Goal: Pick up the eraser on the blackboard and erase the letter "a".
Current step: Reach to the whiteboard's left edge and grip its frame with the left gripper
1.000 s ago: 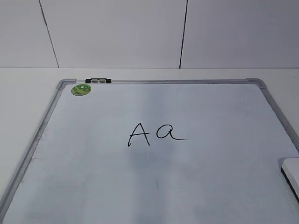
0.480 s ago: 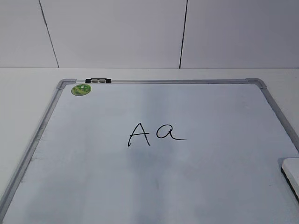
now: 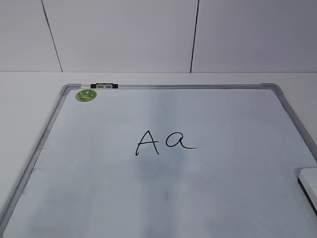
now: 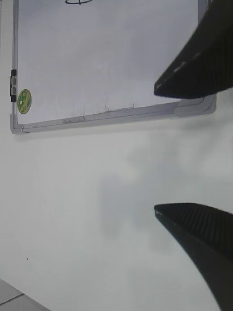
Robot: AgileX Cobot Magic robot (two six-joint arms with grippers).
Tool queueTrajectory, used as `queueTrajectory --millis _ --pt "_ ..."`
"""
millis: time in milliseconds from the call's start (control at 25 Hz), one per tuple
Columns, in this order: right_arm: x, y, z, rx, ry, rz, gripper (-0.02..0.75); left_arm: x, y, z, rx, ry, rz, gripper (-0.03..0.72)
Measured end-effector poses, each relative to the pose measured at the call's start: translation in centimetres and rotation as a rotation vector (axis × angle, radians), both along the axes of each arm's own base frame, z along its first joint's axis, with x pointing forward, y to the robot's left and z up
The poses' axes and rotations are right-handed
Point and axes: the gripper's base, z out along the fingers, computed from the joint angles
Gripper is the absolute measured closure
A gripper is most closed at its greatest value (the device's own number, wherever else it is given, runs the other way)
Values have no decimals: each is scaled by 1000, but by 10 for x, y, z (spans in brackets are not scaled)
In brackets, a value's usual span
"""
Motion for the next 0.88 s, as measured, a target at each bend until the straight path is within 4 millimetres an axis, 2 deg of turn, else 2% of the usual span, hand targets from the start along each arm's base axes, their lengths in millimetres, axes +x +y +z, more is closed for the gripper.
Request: queueTrajectory --millis 880 --pt "0 0 0 0 0 0 152 0 0 0 0 0 0 202"
